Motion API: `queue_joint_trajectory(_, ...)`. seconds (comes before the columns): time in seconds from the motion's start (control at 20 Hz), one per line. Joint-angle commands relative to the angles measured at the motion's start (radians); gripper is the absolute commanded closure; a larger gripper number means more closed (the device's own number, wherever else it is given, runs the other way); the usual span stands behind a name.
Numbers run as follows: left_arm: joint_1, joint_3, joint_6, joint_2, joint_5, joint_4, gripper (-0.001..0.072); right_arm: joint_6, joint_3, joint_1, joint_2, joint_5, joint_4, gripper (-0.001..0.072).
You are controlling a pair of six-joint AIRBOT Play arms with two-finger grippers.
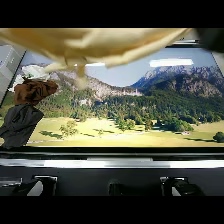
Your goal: Fold the clothes and pants, and hang the long-sleeved shirts on hangers.
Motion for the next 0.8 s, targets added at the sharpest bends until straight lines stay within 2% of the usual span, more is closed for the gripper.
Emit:
queue_joint_trajectory(0.0, 0.027, 0.102, -0.045, 0.099, 0.061, 0.003, 0.0685, 0.010, 0.084, -0.050, 0.124, -0.117, -0.073, 0.0677)
queue_joint_trajectory(0.25, 0.027, 0.102, -0.045, 0.129, 0.099, 0.003, 0.0685, 0.010, 0.084, -0.050, 0.110, -0.143, -0.081, 0.0677)
queue_joint_trajectory(0.45, 0.032, 0.101, -0.044, 0.121, 0.100, 0.011, 0.0685, 0.011, 0.084, -0.050, 0.101, -0.127, -0.175, 0.0677)
queue_joint_trajectory(0.75, 0.032, 0.101, -0.044, 0.096, 0.103, 0.056, 0.0685, 0.010, 0.084, -0.050, 0.085, 0.083, -0.265, 0.0676)
